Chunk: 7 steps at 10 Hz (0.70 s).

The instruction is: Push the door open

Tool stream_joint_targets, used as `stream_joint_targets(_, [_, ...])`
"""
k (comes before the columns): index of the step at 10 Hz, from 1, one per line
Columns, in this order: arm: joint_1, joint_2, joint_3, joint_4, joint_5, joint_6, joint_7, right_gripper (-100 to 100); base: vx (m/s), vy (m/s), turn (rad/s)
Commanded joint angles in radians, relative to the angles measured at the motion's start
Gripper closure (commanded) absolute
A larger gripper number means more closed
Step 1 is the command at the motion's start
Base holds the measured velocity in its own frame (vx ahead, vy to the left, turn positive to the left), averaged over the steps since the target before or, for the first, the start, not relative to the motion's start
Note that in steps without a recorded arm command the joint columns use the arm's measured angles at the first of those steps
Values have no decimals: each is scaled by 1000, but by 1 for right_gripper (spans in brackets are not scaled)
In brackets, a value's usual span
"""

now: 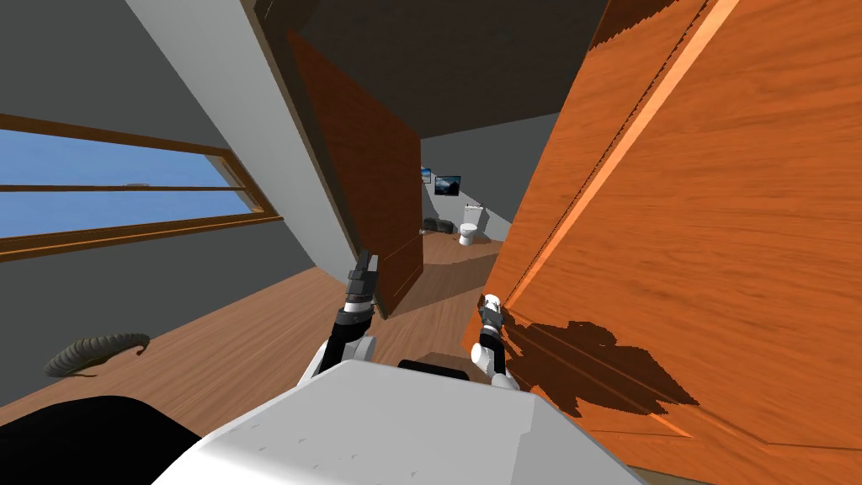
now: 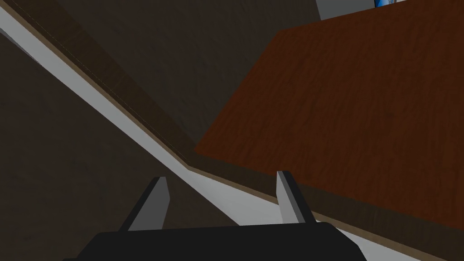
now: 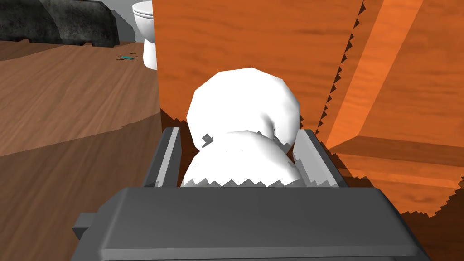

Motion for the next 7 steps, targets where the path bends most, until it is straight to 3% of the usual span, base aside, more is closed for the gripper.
stream_joint_targets(1, [-11,-9,-6,43,-3,-23,-10,100,0,0,0])
stream_joint_targets(2, [-11,-24,-26,44,-16,-26,-5,100,122,30,-68])
stream_joint_targets(7, [-12,-39,-54,46,-34,-30,3,100,127,2,-35])
